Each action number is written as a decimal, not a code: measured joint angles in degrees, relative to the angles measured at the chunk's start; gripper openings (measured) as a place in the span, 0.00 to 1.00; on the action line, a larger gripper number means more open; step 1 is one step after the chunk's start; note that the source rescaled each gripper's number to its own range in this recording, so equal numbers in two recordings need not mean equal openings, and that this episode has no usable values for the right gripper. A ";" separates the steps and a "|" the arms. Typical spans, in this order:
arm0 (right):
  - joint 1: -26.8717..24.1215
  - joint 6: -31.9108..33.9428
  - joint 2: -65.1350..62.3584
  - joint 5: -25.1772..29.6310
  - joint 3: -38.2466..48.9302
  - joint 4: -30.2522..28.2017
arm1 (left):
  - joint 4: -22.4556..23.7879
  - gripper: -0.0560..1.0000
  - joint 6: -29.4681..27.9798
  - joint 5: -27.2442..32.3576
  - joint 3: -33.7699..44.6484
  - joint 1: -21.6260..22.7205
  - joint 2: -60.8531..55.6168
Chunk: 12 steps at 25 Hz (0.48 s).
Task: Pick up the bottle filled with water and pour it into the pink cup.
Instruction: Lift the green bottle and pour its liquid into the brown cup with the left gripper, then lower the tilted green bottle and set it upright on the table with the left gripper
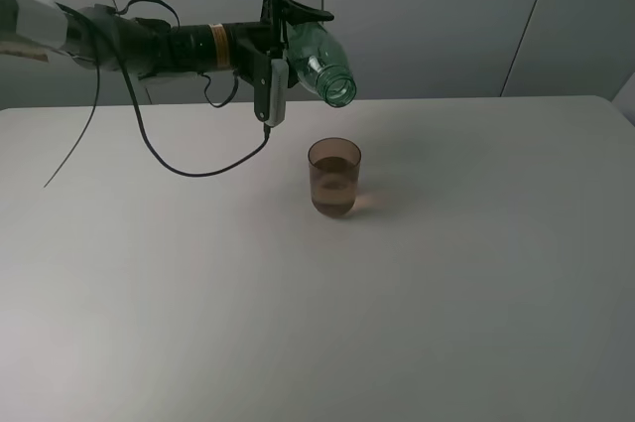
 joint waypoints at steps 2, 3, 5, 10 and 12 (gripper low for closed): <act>0.00 0.00 0.00 0.00 0.00 0.00 | -3.18 0.05 -7.69 0.10 2.60 1.08 -0.45; 0.00 0.00 0.00 0.00 0.00 0.00 | -5.36 0.05 -11.07 0.30 4.24 1.45 -0.98; 0.00 0.00 0.00 0.00 0.00 0.00 | -10.67 0.05 -19.59 0.97 7.31 2.10 -1.75; 0.00 0.00 0.00 0.00 0.00 0.00 | -22.97 0.05 -39.79 12.39 15.20 2.74 -6.19; 0.00 0.00 0.00 0.00 0.00 0.00 | -26.32 0.05 -45.33 19.61 17.67 2.74 -9.05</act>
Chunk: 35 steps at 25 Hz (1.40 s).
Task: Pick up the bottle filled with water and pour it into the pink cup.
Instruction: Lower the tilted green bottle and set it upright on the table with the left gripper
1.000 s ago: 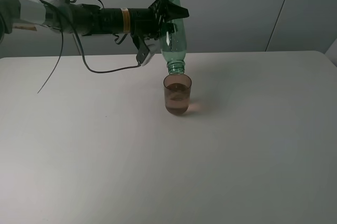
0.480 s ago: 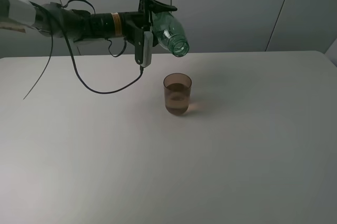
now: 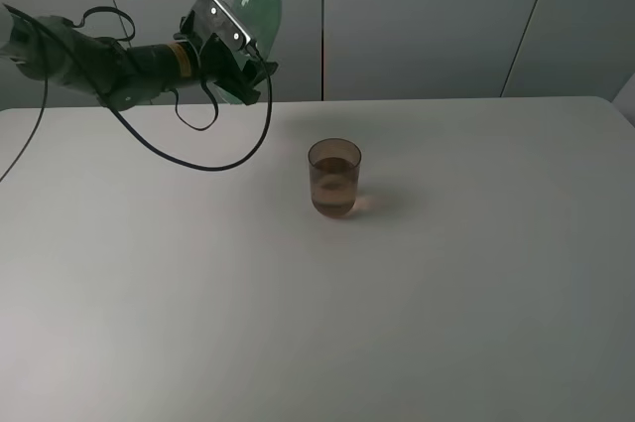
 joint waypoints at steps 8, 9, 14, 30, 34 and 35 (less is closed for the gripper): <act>0.00 0.00 0.00 0.00 0.00 0.00 | -25.09 0.05 -2.06 -4.28 18.45 3.45 -8.57; 0.00 0.00 0.00 0.00 0.00 0.00 | -27.67 0.05 -0.84 -6.21 21.40 3.97 -8.73; 0.00 0.00 0.00 0.00 0.00 0.00 | -32.05 0.05 4.30 -15.57 31.33 7.13 -8.78; 0.00 0.00 0.00 0.00 0.00 0.00 | -32.13 0.05 12.48 -25.68 29.01 10.28 -2.58; 0.00 0.00 0.00 0.00 0.00 0.00 | -32.06 0.05 12.72 -26.07 27.86 10.28 0.34; 0.00 0.00 0.00 0.00 0.00 0.00 | -32.06 0.05 12.72 -26.07 27.28 10.28 1.25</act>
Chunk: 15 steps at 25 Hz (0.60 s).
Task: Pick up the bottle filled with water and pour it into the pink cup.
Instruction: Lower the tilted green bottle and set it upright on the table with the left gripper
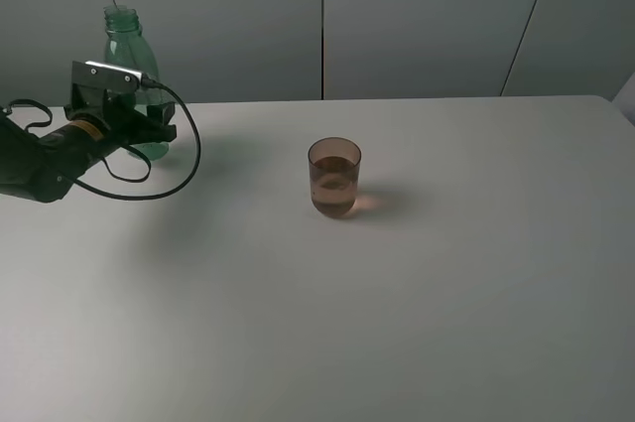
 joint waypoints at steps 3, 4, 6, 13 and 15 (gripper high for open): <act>0.00 0.00 0.00 0.00 0.00 0.00 | 0.00 0.05 -1.45 -0.79 -1.82 0.00 2.37; 0.00 0.00 0.00 0.00 0.00 0.00 | 0.00 0.05 -2.01 -0.96 -2.30 0.00 2.68; 0.00 0.00 0.00 0.00 0.00 0.00 | 0.14 0.05 -3.69 -1.21 -3.39 0.00 3.47; 0.00 0.00 0.00 0.00 0.00 0.00 | 0.28 0.05 -9.12 -2.58 -3.79 0.00 4.31; 0.00 0.00 0.00 0.00 0.00 0.00 | 0.16 0.05 -9.34 -2.70 -3.88 -0.28 4.54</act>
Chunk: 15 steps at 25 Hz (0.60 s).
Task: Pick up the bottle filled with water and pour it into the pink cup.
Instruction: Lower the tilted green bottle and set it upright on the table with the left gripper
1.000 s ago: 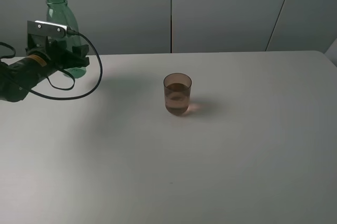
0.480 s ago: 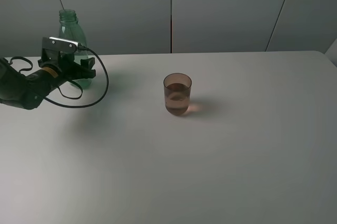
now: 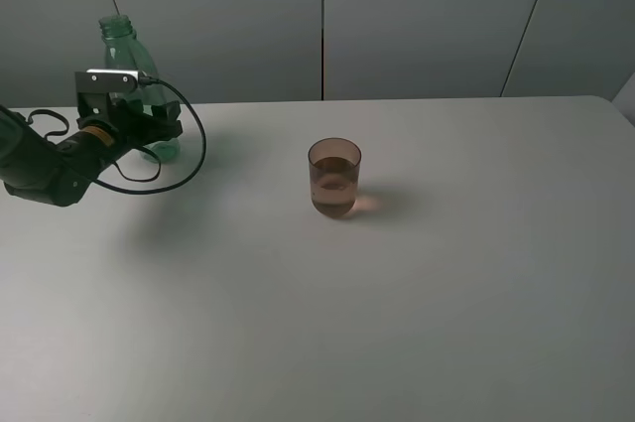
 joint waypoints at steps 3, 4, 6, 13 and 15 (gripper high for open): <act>0.00 0.00 0.00 0.00 0.00 0.00 | 0.00 0.05 1.21 -0.37 -0.11 -0.87 0.34; 0.00 0.00 0.00 0.00 0.00 0.00 | 0.11 0.05 2.05 -0.37 -0.21 -1.21 0.34; 0.00 0.00 0.00 0.00 0.00 0.00 | 0.46 0.05 3.29 -0.37 -0.29 -1.39 0.34; 0.00 0.00 0.00 0.00 0.00 0.00 | 1.24 0.05 5.67 -0.27 -0.34 -1.39 0.34; 0.00 0.00 0.00 0.00 0.00 0.00 | 1.35 0.05 5.89 -0.27 -0.34 -1.39 0.34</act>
